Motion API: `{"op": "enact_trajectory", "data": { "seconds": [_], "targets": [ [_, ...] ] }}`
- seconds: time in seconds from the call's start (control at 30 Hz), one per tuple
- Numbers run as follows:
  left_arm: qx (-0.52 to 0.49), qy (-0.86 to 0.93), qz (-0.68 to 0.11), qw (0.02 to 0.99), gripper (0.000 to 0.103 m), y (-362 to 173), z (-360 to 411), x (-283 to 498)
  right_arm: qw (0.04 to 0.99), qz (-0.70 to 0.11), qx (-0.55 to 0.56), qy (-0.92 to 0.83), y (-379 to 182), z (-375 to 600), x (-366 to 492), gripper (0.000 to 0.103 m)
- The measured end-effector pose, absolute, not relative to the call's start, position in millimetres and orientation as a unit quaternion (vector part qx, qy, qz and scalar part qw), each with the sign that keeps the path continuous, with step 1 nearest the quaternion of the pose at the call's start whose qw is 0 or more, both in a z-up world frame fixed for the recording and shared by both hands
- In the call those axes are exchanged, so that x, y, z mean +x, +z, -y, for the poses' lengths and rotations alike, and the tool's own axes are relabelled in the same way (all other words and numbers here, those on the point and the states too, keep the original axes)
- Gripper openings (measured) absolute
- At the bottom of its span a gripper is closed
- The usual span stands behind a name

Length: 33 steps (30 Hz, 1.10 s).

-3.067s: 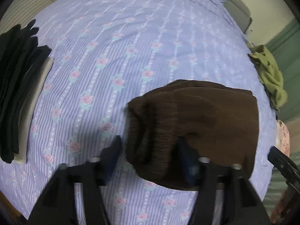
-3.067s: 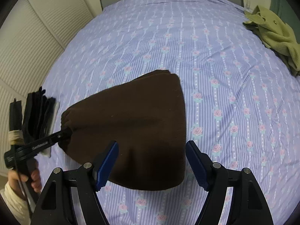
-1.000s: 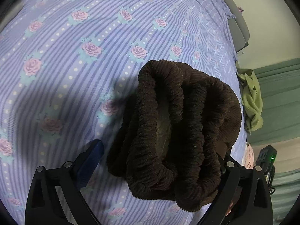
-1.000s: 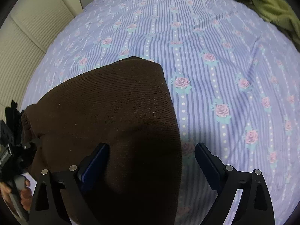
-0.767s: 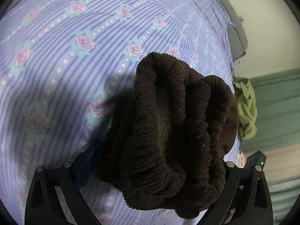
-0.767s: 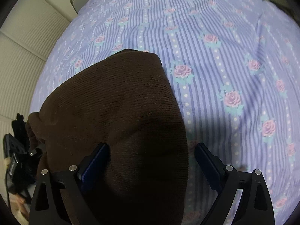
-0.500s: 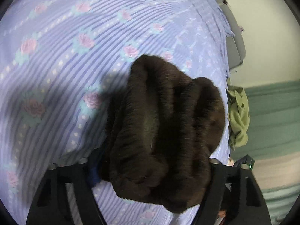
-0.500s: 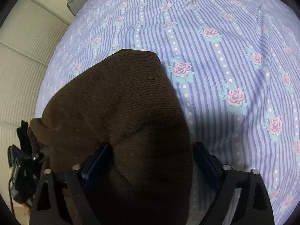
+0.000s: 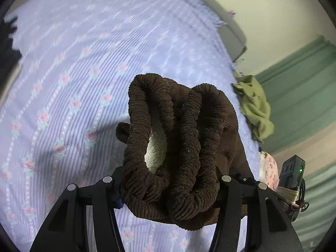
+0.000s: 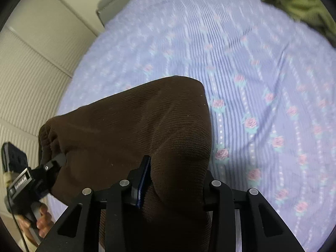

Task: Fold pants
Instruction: 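Lift the folded pants with the left tool while the right tool grips the other side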

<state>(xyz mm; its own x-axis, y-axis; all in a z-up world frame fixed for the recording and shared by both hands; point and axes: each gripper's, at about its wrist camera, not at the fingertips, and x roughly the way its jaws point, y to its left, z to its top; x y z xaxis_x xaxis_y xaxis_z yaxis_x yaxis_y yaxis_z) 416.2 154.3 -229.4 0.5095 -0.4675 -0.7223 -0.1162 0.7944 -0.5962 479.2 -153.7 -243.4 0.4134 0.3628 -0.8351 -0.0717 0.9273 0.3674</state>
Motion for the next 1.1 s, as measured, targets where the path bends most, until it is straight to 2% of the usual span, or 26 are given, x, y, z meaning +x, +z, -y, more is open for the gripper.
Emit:
{"op": "enact_trajectory", "data": {
  "seconds": [0.3,0.57,0.87,1.1],
  "targets": [
    [-0.279,-0.145,-0.416,0.853,0.055,-133,-151,353,0.883,-0.434,0.119,0.132,-129,159,391,0.038],
    [-0.248,-0.141,-0.374,0.883,0.055,-57,-140,291,0.899,-0.392,0.125,0.150,-67,162,338,0.038],
    [-0.224,-0.098,-0.328,0.913,0.055,-9,-131,231,0.906,-0.357,0.114,0.195,-33,167,293,0.038],
    [-0.222,-0.079,-0.303,0.923,0.055,7,-142,202,0.908,-0.338,0.102,0.226,-19,159,279,0.038]
  ]
}}
